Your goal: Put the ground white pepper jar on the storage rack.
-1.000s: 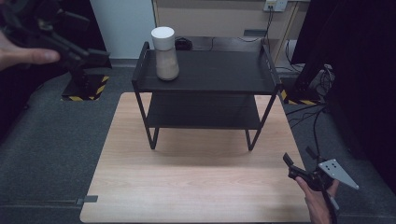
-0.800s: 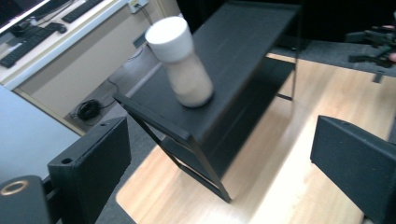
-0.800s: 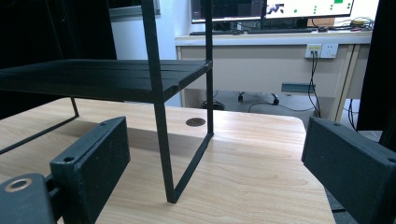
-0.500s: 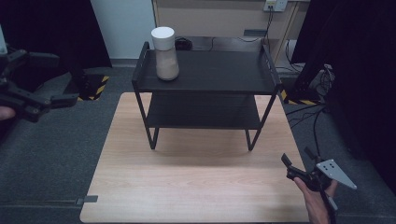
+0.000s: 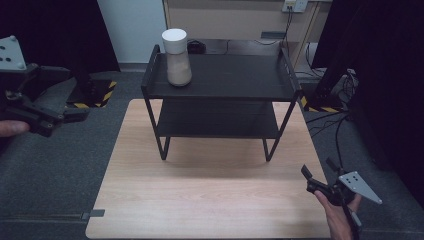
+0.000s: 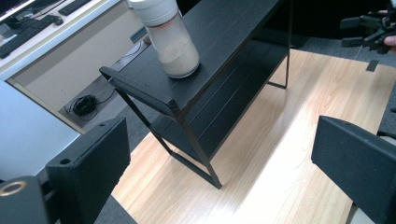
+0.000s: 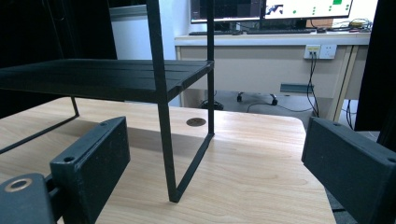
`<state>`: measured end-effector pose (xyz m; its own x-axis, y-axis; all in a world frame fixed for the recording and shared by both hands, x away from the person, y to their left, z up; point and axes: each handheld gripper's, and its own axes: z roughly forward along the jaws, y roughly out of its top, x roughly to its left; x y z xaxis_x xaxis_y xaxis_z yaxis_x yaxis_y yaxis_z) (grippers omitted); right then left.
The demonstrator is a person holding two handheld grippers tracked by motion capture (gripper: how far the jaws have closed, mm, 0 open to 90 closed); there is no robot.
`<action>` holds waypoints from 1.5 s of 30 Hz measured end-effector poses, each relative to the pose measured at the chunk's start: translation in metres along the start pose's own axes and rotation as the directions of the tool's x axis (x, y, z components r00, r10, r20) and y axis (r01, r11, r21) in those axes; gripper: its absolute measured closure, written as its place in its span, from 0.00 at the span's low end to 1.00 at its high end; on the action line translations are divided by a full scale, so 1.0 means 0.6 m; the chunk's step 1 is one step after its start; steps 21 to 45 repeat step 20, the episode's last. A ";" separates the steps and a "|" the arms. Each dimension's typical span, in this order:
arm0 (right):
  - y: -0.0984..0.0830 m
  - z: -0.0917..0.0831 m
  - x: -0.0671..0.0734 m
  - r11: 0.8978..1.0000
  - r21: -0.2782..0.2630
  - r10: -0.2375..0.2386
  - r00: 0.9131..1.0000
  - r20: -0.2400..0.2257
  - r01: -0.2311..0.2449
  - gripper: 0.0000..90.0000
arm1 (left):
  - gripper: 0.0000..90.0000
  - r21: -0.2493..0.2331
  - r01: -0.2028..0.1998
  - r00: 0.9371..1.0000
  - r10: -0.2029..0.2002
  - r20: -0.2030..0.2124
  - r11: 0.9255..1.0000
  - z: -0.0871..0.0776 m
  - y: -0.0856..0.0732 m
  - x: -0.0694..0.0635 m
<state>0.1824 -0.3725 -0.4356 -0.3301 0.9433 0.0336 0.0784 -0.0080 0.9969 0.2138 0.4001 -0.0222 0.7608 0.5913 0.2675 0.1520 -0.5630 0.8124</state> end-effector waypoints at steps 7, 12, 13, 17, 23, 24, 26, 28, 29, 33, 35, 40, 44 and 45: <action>0.000 0.002 -0.001 1.000 -0.001 -0.002 1.000 -0.007 0.002 0.08 | 0.04 0.004 0.002 1.000 -0.001 -0.003 1.000 0.004 0.005 0.003; 0.000 0.001 -0.002 1.000 -0.003 0.001 1.000 -0.004 -0.001 0.08 | 0.04 0.004 -0.003 1.000 0.003 0.006 1.000 0.009 0.009 0.004; -0.001 0.001 -0.003 1.000 -0.004 0.002 1.000 -0.004 -0.002 0.08 | 0.04 0.002 -0.003 1.000 0.003 0.007 1.000 0.010 0.009 0.004; 0.000 0.001 -0.002 1.000 -0.003 -0.001 1.000 -0.006 0.001 0.08 | 0.04 0.002 -0.003 1.000 0.003 0.014 1.000 0.014 0.008 0.006; 0.000 0.002 -0.002 1.000 -0.004 0.000 1.000 -0.006 0.000 0.08 | 0.04 0.003 -0.004 1.000 0.003 0.015 1.000 0.016 0.008 0.006; 0.000 0.002 -0.002 1.000 -0.004 0.000 1.000 -0.006 0.000 0.08 | 0.04 0.003 -0.004 1.000 0.003 0.015 1.000 0.016 0.008 0.006; 0.000 0.002 -0.002 1.000 -0.004 0.000 1.000 -0.006 0.000 0.08 | 0.04 0.003 -0.004 1.000 0.003 0.015 1.000 0.016 0.008 0.006; 0.000 0.002 -0.002 1.000 -0.004 0.000 1.000 -0.006 0.000 0.08 | 0.04 0.003 -0.004 1.000 0.003 0.015 1.000 0.016 0.008 0.006; 0.000 0.002 -0.002 1.000 -0.004 0.000 1.000 -0.006 0.000 0.08 | 0.04 0.003 -0.004 1.000 0.003 0.015 1.000 0.016 0.008 0.006; 0.000 0.002 -0.002 1.000 -0.004 0.000 1.000 -0.006 0.000 0.08 | 0.04 0.003 -0.004 1.000 0.003 0.015 1.000 0.016 0.008 0.006; 0.000 0.002 -0.002 1.000 -0.004 0.000 1.000 -0.006 0.000 0.08 | 0.04 0.003 -0.004 1.000 0.003 0.015 1.000 0.016 0.008 0.006; 0.000 0.002 -0.002 1.000 -0.004 0.000 1.000 -0.006 0.000 0.08 | 0.04 0.003 -0.004 1.000 0.003 0.015 1.000 0.016 0.008 0.006; 0.000 0.002 -0.002 1.000 -0.004 0.000 1.000 -0.006 0.000 0.08 | 0.04 0.003 -0.004 1.000 0.003 0.015 1.000 0.016 0.008 0.006; 0.000 0.002 -0.002 1.000 -0.004 0.000 1.000 -0.006 0.000 0.08 | 0.04 0.003 -0.004 1.000 0.003 0.015 1.000 0.016 0.008 0.006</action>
